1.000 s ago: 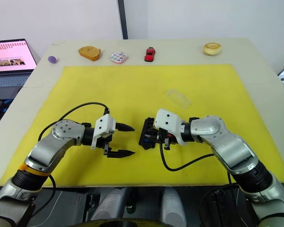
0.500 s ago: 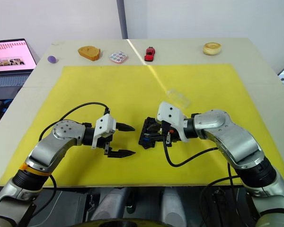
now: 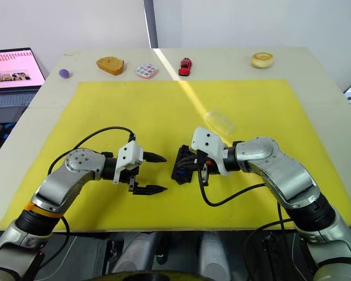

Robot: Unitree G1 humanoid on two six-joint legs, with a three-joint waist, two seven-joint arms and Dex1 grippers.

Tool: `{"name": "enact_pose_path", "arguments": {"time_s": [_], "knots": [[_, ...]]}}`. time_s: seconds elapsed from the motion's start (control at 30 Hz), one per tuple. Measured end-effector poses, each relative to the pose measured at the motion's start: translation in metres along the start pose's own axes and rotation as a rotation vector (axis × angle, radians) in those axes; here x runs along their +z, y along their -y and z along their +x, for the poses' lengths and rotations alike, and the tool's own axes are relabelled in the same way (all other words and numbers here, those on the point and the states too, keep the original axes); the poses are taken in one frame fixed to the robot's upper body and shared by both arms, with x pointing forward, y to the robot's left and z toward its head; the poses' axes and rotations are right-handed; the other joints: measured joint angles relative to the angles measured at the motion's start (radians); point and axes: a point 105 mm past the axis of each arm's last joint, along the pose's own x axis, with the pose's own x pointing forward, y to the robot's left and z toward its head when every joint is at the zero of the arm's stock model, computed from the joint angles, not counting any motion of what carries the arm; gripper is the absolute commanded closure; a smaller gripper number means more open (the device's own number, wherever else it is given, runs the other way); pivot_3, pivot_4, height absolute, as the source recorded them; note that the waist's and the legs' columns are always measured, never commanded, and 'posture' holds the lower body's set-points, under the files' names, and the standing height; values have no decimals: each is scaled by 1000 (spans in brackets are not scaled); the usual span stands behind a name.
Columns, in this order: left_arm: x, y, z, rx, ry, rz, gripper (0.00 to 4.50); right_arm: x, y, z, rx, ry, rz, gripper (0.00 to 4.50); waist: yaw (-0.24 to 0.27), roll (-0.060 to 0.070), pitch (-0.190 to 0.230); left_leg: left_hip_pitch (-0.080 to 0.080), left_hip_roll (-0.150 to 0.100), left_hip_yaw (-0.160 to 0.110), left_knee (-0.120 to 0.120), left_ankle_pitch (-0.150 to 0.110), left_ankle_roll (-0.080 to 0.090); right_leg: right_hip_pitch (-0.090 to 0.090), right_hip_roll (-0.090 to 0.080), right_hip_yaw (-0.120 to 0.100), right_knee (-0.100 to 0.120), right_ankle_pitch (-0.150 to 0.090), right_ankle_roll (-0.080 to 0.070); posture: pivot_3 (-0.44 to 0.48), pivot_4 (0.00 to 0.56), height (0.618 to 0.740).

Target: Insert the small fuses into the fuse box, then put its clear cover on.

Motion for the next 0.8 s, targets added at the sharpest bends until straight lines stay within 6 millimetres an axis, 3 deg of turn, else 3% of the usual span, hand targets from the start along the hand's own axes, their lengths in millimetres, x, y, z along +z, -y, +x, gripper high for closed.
{"name": "enact_pose_path", "arguments": {"time_s": [0.5, 0.73, 0.8], "knots": [[2, -3, -3, 21, 16, -19, 0, -12, -3, 2, -9, 9, -55, 4397, 1, 0, 0, 1, 0, -1, 1, 0, 0, 1, 0, -1, 0, 0, 0, 0, 150, 740], [24, -2, -9, -25, 112, -89, 0, -7, 6, 2, -35, 30, -18, 4397, 0, 0, 0, 1, 0, -1, 1, 0, 0, 1, 0, -1, 0, 0, 0, 0, 150, 740], [35, -5, -19, -27, 135, -84, 0, -3, 12, -5, -57, 45, 19, 4397, 0, 0, 0, 0, 0, -1, 1, 0, 0, 0, 0, -1, 0, 0, 0, 0, 150, 740]]}}
